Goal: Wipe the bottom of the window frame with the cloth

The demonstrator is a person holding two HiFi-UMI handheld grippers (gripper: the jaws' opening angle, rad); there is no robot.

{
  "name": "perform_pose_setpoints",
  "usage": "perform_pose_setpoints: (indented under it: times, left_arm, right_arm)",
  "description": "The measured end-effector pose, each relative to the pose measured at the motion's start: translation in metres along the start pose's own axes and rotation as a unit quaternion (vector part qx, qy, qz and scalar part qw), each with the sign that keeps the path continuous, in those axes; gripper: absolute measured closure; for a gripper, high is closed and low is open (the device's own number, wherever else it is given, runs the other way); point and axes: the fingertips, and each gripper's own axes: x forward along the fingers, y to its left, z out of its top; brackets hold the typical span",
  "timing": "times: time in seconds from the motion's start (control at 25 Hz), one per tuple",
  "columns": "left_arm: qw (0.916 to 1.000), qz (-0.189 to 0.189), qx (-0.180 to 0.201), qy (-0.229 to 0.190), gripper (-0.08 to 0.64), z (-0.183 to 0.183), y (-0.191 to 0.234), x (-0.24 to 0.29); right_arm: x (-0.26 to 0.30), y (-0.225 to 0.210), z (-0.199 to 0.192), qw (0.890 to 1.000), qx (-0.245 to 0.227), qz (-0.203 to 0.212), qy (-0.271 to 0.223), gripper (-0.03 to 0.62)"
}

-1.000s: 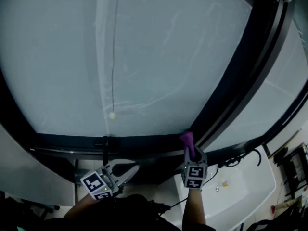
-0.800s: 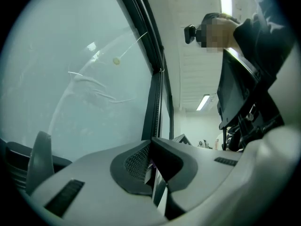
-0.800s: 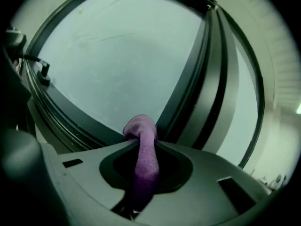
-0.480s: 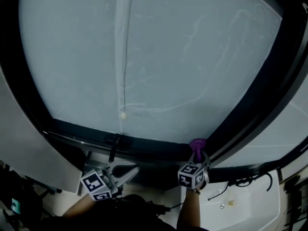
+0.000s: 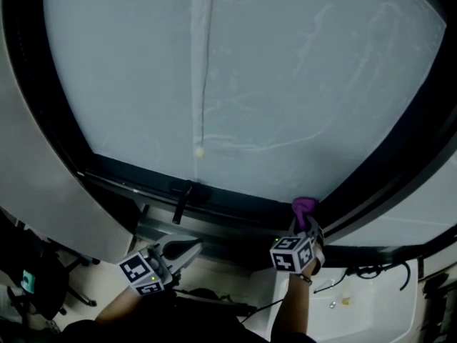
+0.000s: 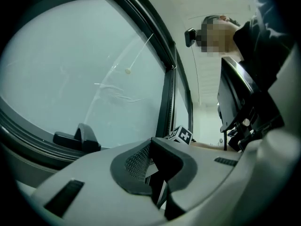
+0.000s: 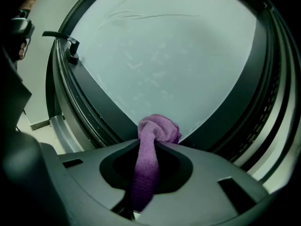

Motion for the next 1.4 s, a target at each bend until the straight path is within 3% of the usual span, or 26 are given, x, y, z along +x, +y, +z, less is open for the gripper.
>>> perform_pose_setpoints:
  times: [0.28,0.72,1.4]
  left_arm:
    - [0.9997,0.007,0.011,-0.021,0.568,0.012,0.016,-0.024]
    - [0.9993,-0.004,0.016,-0.035,0.568,0.041,0.063,-0.064]
    - [0.9989,0.009,0.010,-0.044,0.568,0.052,0.106,-0.102]
  right_arm:
    - [-0.007,0.026,0.013,0.999,-0.033,0.038,0.008,0.526]
    - [-0.010,0.052,0.035,0.998,-0.040,0.024,0.049,0.526]
    - [-0.020,0.103,0.080,0.996,-0.049,0.059,0.048,0.526]
